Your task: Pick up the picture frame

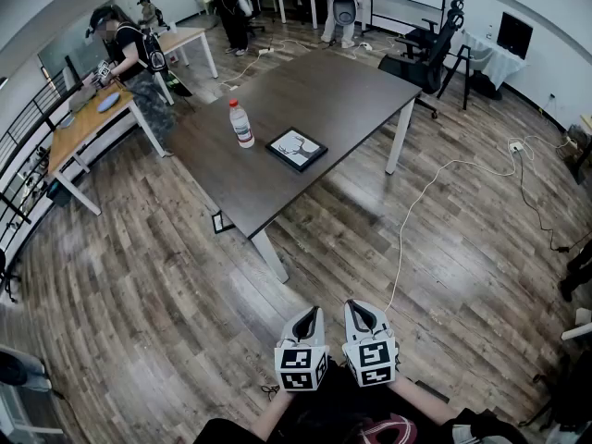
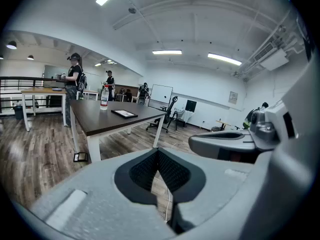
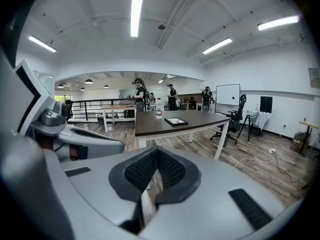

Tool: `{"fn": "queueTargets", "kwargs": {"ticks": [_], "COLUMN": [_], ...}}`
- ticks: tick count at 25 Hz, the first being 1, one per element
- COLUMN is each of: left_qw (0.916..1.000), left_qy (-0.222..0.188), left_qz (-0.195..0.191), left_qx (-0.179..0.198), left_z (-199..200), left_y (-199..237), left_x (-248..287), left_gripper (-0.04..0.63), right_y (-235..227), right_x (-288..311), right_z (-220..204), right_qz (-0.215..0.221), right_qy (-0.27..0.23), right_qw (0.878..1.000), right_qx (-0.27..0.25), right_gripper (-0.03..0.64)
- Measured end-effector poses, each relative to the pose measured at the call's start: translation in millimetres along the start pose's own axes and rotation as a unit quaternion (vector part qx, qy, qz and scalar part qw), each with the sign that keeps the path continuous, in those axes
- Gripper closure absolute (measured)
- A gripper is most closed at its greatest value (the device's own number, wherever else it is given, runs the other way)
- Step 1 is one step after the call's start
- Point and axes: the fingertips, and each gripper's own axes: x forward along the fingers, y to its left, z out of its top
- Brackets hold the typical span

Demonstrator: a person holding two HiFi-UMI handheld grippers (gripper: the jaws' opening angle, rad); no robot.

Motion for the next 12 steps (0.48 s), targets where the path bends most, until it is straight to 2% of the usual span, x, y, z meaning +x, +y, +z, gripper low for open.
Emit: {"fn": "queueTargets", "kwargs": {"ticks": [6, 12], "left_qw": [1.0000, 0.9999], "left_qy": [-0.002, 0.001], "left_qz": [-0.005, -0.014], "left_qx": [-0.002, -0.003], "left_z": [1.1, 3.4], "left_y": [7.6, 6.6], "left_x": [7.1, 14.9], "left_gripper": [0.586, 0.586], "right_y": [7.3, -7.0], "right_x": [8.5, 10.1], "right_z": [-9.0, -14.3], "right_qz": [0.011, -0.006], "right_qy": [0.011, 0.017], "right_qw": [1.000, 0.999], "right_qx": [0.009, 0.028], "right_gripper": [0.612, 0.611]}}
